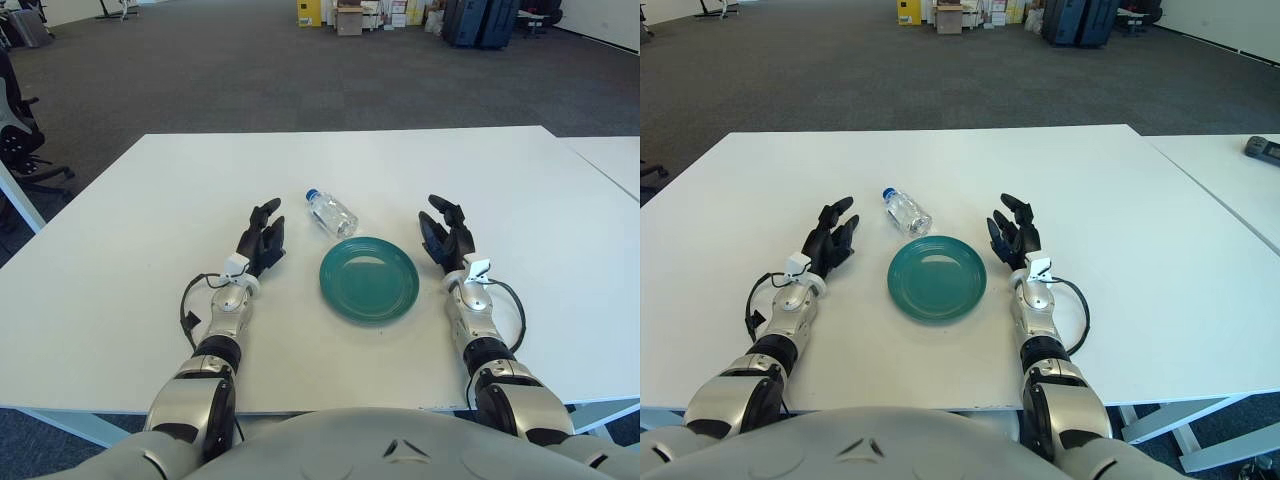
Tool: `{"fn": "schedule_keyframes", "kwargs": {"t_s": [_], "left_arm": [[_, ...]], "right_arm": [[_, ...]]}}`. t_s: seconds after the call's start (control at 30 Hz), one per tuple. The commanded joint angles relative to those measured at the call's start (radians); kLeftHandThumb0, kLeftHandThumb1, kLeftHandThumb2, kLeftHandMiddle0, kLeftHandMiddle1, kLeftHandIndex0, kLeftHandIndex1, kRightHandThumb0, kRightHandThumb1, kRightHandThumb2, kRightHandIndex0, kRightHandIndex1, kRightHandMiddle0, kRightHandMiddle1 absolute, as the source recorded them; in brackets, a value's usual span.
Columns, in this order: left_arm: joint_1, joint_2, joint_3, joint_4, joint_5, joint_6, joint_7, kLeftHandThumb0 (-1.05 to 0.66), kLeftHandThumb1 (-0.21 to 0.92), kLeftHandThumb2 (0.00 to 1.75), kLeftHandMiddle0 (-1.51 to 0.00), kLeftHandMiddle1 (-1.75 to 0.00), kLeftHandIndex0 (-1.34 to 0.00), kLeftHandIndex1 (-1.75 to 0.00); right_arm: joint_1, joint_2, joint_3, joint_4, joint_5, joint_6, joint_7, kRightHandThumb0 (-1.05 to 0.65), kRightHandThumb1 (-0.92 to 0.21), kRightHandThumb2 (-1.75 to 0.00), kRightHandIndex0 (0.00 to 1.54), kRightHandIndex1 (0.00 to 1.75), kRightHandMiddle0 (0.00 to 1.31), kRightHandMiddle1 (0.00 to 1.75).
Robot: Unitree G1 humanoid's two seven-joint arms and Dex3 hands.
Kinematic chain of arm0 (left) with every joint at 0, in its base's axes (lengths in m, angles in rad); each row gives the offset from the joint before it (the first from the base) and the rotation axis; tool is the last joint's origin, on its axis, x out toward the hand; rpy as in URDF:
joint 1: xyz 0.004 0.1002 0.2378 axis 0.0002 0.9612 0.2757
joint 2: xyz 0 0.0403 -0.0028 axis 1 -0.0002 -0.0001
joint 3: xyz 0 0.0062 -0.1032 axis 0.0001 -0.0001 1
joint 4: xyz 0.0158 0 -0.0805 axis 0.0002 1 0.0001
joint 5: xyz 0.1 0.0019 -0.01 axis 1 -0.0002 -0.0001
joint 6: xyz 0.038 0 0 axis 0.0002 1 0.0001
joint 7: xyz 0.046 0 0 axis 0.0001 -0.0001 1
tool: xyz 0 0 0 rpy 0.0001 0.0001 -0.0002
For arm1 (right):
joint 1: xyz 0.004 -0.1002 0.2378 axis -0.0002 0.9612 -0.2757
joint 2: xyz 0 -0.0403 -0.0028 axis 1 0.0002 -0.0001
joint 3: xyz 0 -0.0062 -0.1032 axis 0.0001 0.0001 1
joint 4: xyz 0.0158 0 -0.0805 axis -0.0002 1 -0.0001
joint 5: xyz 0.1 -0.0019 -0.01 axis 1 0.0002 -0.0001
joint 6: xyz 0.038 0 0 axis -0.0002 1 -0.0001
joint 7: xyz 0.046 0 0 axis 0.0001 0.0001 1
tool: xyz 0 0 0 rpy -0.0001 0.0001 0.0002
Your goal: Put the bottle into the plate.
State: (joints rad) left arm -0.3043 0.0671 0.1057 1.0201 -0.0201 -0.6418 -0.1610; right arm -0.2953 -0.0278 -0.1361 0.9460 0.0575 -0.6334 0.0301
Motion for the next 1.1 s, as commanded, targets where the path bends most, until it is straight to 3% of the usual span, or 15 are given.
{"fn": "schedule_keyframes", "kwargs": {"t_s": [0.0, 0.13, 0.27, 0.57, 0.8, 1.07], "left_arm": [[-0.008, 0.036, -0.007, -0.023, 0.023, 0.022, 0.029, -0.79, 0.92, 0.63, -0.42, -0.01, 0.00, -0.72], [-0.032, 0.068, -0.024, -0.041, 0.070, 0.017, 0.059, -0.79, 0.92, 0.59, -0.40, 0.00, 0.00, -0.70], [-0.065, 0.180, -0.104, -0.083, 0.217, -0.008, 0.082, -0.84, 0.92, 0.51, -0.33, 0.00, 0.00, -0.63], [-0.161, 0.331, -0.251, -0.105, 0.448, -0.004, 0.113, -1.01, 0.92, 0.45, -0.11, 0.00, 0.00, -0.29], [-0.262, 0.374, -0.369, -0.045, 0.603, -0.003, 0.217, -1.05, 0.92, 0.47, -0.02, 0.00, 0.00, -0.13], [-0.331, 0.384, -0.467, 0.020, 0.728, 0.016, 0.392, -1.05, 0.92, 0.56, -0.07, -0.02, 0.00, -0.23]], "right_arm": [[0.029, 0.026, 0.005, 0.039, -0.002, 0.036, -0.005, -0.63, -0.92, -0.39, 0.43, 0.01, 0.00, 0.79], [0.026, 0.028, 0.006, 0.043, -0.002, 0.037, -0.009, -0.63, -0.92, -0.39, 0.43, 0.01, 0.00, 0.79], [0.023, 0.029, 0.007, 0.049, -0.002, 0.038, -0.010, -0.63, -0.92, -0.39, 0.43, 0.01, 0.00, 0.78], [0.014, 0.034, 0.003, 0.066, 0.011, 0.028, 0.003, -0.64, -0.92, -0.38, 0.43, 0.01, 0.00, 0.78], [0.009, 0.037, -0.001, 0.080, 0.014, 0.021, 0.006, -0.64, -0.92, -0.38, 0.44, 0.01, 0.00, 0.79], [0.009, 0.039, -0.005, 0.088, 0.018, 0.009, 0.012, -0.65, -0.92, -0.38, 0.43, 0.01, 0.00, 0.78]]}}
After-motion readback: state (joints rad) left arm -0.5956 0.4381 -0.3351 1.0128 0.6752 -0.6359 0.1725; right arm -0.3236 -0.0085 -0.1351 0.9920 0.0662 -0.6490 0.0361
